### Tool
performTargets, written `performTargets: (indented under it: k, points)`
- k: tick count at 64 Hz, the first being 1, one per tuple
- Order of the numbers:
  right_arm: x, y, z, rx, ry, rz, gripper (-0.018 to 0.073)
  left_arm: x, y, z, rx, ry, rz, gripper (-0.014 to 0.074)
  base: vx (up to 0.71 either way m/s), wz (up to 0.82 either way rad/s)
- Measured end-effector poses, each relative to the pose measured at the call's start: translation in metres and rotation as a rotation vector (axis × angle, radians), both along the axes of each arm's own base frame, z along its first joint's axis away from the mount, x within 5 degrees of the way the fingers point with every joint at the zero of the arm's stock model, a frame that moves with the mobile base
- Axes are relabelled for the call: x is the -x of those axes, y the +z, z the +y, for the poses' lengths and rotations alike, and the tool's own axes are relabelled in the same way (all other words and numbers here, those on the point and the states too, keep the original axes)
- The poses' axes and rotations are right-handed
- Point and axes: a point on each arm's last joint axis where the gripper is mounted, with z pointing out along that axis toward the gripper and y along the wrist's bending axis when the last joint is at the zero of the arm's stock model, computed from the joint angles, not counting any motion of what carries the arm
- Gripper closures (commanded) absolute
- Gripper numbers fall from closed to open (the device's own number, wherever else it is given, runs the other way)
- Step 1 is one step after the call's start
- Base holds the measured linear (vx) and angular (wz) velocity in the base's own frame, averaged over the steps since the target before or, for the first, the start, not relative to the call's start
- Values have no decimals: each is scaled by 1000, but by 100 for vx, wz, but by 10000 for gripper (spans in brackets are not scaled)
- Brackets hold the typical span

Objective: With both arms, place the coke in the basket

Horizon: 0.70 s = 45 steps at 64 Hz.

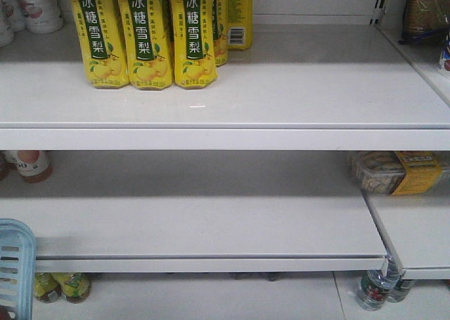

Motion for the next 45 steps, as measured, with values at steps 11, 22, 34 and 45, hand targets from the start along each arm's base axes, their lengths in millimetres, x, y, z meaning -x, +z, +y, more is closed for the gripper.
performTargets:
  k: [11,22,34,45]
  points:
    - [-4,-25,1,-83,5,-24,568,0,0,0,0,0,0,603,0,0]
    - [-4,-24,1,-95,5,-38,568,0,0,0,0,0,0,603,0,0]
    - [-4,-24,1,-82,4,-40,568,0,0,0,0,0,0,603,0,0]
    - [-4,-24,1,-81,4,-41,568,0,0,0,0,0,0,603,0,0]
